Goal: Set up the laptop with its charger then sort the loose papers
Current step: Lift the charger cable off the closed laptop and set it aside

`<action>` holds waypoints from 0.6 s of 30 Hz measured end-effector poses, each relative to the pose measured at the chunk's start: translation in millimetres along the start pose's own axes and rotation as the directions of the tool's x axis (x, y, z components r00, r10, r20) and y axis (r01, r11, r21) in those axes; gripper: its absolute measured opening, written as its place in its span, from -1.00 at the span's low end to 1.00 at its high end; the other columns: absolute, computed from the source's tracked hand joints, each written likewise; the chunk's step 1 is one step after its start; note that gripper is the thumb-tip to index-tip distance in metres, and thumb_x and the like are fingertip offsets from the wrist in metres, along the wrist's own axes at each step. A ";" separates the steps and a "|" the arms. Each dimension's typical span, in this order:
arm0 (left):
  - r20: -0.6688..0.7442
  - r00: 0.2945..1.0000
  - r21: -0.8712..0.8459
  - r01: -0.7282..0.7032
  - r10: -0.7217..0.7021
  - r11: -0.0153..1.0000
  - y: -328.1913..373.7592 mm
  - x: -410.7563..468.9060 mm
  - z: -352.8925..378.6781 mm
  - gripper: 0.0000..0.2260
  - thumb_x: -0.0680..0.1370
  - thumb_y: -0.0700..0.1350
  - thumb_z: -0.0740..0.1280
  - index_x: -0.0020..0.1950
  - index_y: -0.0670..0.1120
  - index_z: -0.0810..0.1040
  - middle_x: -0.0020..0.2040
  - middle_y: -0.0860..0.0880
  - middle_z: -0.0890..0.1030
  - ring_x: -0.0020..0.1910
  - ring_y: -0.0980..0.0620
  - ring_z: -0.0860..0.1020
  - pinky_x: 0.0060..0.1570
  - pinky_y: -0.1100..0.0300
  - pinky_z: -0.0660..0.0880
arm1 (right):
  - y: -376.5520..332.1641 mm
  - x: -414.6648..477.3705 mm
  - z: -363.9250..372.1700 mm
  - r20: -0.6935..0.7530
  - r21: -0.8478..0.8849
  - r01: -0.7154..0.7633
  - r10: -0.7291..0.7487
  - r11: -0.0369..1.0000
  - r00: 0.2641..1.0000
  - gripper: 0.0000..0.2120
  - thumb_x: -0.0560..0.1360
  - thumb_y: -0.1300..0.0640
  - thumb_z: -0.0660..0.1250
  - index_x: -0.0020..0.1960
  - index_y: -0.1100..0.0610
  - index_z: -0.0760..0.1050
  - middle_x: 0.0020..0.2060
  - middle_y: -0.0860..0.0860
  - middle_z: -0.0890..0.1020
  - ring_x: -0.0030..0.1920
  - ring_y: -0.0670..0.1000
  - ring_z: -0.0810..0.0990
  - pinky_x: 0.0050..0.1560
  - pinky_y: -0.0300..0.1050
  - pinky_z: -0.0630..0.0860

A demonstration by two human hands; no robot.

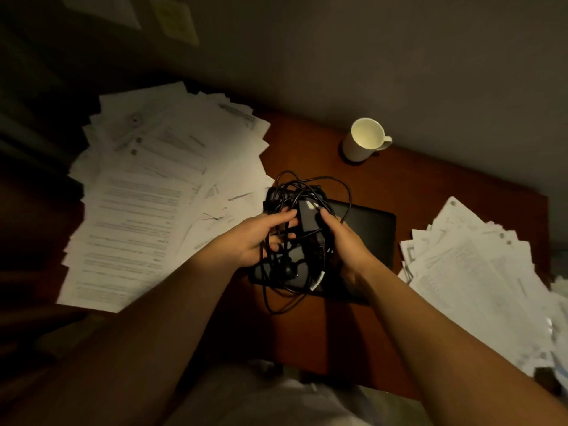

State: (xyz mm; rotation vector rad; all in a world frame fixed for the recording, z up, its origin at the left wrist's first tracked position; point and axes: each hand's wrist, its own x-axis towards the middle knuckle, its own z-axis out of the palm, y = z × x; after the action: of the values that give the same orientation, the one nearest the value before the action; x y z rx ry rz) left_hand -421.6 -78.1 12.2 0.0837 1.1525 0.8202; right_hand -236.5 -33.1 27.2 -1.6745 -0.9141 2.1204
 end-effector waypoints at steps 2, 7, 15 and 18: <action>0.011 1.000 0.013 -0.004 0.004 1.000 15.5 -15.7 -17.8 -0.62 0.59 -0.05 0.37 0.40 -0.08 0.51 0.11 -0.03 0.66 -0.45 0.21 0.55 -0.59 0.39 0.27 | -2.3 -1.2 26.1 0.067 0.006 0.005 -0.005 1.000 0.998 -0.64 0.58 -0.22 0.28 0.23 -0.04 0.63 0.09 0.09 0.72 0.12 0.13 0.70 0.27 0.22 0.53; 0.002 0.999 0.027 -0.054 0.053 0.998 44.0 -42.0 -77.3 -0.66 0.54 0.00 0.41 0.22 -0.18 0.61 -0.03 -0.06 0.61 -0.28 0.13 0.51 -0.59 0.38 0.18 | 3.0 7.3 92.2 0.129 -0.031 -0.033 0.037 0.999 0.991 -0.46 0.51 -0.35 0.27 0.35 -0.06 0.53 0.20 0.06 0.67 0.16 0.09 0.68 0.11 0.05 0.61; -0.201 0.971 0.161 -0.098 0.130 0.982 61.1 -53.7 -151.6 -0.84 0.51 -0.09 0.47 0.05 -0.09 0.61 -0.10 -0.05 0.65 -0.31 0.13 0.55 -0.55 0.37 0.26 | 11.6 41.3 174.5 0.158 -0.062 -0.170 0.178 0.984 0.971 -0.30 0.51 -0.48 0.07 0.01 0.03 0.74 0.01 0.13 0.64 0.00 0.09 0.57 0.12 0.07 0.56; -0.334 0.927 0.178 -0.115 0.170 0.977 56.7 -45.0 -175.4 -0.74 0.46 -0.01 0.52 0.06 -0.12 0.64 -0.08 -0.11 0.66 -0.18 -0.01 0.56 -0.44 0.28 0.34 | 6.9 58.7 192.8 0.103 -0.223 -0.175 0.202 0.959 0.974 -0.17 0.45 -0.55 0.05 0.30 0.08 0.59 -0.01 0.06 0.69 -0.07 0.02 0.63 -0.09 -0.06 0.54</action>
State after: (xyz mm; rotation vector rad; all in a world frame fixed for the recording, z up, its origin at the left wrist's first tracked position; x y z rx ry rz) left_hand -604.9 -125.0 -3.6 0.1581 1.5601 0.8962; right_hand -434.5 -61.9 1.9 -1.8127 -1.0917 2.3479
